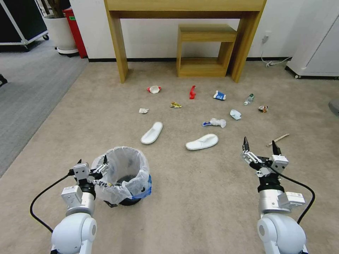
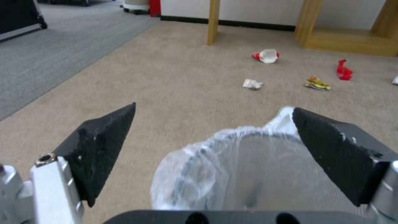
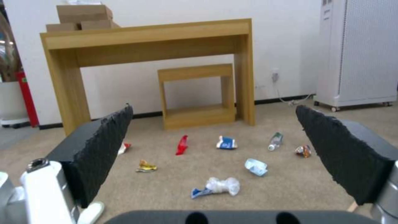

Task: Pick up the trash bin and place the garbage on the floor into it.

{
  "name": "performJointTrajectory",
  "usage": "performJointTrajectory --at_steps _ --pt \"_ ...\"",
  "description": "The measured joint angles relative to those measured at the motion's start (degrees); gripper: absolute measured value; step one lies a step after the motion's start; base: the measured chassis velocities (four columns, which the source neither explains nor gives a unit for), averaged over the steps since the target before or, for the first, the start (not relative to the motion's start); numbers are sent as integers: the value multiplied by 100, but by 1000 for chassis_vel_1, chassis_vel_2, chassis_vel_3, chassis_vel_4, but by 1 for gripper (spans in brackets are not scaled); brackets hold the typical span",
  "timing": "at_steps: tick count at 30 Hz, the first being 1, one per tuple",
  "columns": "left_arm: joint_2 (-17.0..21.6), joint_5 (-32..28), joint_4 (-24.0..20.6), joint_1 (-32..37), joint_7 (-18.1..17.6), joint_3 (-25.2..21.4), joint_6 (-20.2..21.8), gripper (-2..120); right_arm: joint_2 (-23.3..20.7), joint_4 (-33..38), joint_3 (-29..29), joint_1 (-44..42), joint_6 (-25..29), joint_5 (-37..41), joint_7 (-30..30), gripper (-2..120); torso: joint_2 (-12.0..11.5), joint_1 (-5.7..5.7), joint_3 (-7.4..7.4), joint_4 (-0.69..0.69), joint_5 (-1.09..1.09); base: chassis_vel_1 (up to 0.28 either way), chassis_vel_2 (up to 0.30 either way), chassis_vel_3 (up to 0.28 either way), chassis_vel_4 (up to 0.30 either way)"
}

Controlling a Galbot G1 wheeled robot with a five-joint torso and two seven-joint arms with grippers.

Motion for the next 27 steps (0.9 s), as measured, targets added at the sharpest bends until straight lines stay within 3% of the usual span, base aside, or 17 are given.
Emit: performJointTrajectory --at_steps 8,18,27 --pt "-15 23 34 -15 0 13 -3 100 -11 -24 -24 12 3 32 50 100 -1 1 2 0 0 -153 149 141 -141" --pt "84 -36 52 -11 -128 44 225 100 -62 -80 -42 41 -29 11 135 100 0 0 0 0 -1 -22 25 20 -26" --pt "820 -1094 67 -74 -616 187 877 100 -169 -107 -29 81 -198 204 176 100 0 0 0 0 -1 0 0 0 0"
